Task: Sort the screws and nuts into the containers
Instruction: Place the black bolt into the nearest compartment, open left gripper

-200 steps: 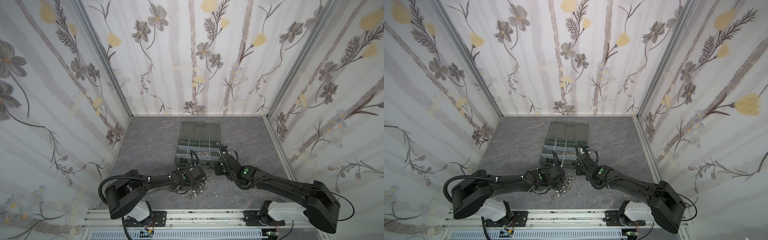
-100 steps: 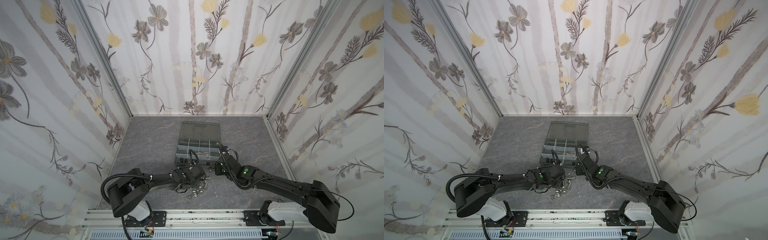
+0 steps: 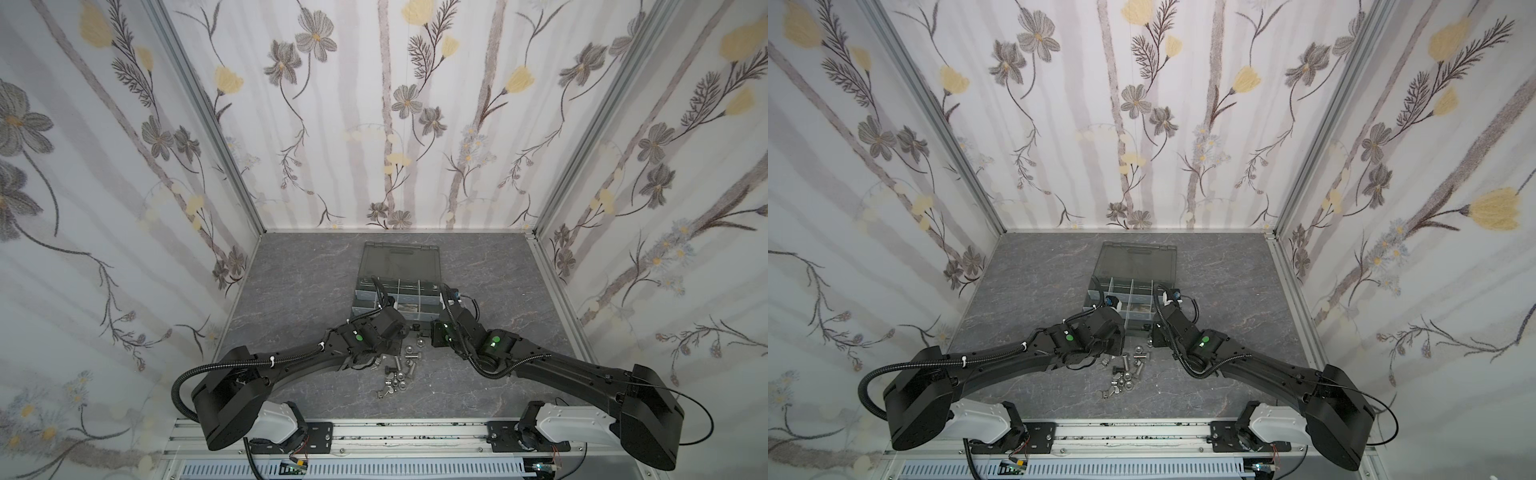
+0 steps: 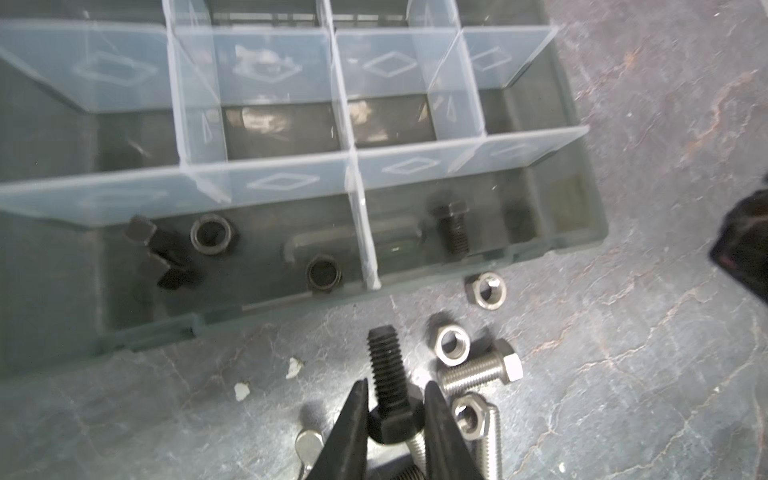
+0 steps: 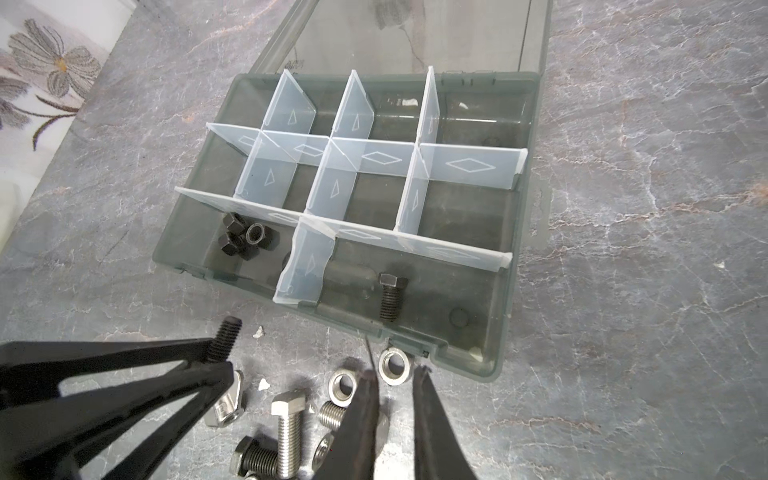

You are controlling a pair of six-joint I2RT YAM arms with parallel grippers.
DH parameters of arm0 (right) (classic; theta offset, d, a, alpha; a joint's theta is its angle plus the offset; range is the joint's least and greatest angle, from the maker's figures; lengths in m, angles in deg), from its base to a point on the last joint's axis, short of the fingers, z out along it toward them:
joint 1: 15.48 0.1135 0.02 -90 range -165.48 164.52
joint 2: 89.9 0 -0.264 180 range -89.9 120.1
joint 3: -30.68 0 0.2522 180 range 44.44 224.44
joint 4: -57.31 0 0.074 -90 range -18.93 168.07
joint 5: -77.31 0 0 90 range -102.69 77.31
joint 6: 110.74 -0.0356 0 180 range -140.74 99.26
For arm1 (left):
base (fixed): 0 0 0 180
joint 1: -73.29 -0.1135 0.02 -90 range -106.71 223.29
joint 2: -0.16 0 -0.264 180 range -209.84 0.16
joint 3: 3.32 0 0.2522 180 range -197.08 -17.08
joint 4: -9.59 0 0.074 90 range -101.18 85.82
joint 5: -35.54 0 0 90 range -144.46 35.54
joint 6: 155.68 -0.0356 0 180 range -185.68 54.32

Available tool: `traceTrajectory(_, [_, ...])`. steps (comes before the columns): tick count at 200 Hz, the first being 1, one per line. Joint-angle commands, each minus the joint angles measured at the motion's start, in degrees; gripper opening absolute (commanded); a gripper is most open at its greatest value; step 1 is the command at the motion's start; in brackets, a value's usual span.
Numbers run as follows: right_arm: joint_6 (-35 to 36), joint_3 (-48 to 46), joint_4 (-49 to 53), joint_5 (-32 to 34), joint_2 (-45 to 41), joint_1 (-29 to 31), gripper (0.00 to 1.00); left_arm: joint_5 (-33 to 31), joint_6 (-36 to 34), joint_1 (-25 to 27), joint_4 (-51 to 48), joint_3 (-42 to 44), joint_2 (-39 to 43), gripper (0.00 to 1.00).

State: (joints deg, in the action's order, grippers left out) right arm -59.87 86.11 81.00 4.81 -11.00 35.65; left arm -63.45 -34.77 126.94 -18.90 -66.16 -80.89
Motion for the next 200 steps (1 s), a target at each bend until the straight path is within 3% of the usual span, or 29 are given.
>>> traceTrajectory(1, [-0.56, 0.58, 0.18, 3.41, -1.12, -0.58, 0.19, -0.12, -4.67, -1.3, 0.33, -4.07, -2.68, 0.23])
traceTrajectory(92, [-3.11, -3.34, 1.16, 6.1, -6.79, -2.24, 0.19, 3.93, -8.14, -3.82, 0.39, -14.87, -16.93, 0.23])
traceTrajectory(154, [-3.65, -4.4, 1.28, 5.79, -7.53, -2.35, 0.19, 4.06, -6.32, -3.86, 0.48, -15.27, -18.88, 0.36])
traceTrajectory(200, [-3.53, -4.76, 1.17, 5.42, -7.57, -2.28, 0.19, 2.86, -5.52, -3.81, 0.48, -14.73, -17.42, 0.37])
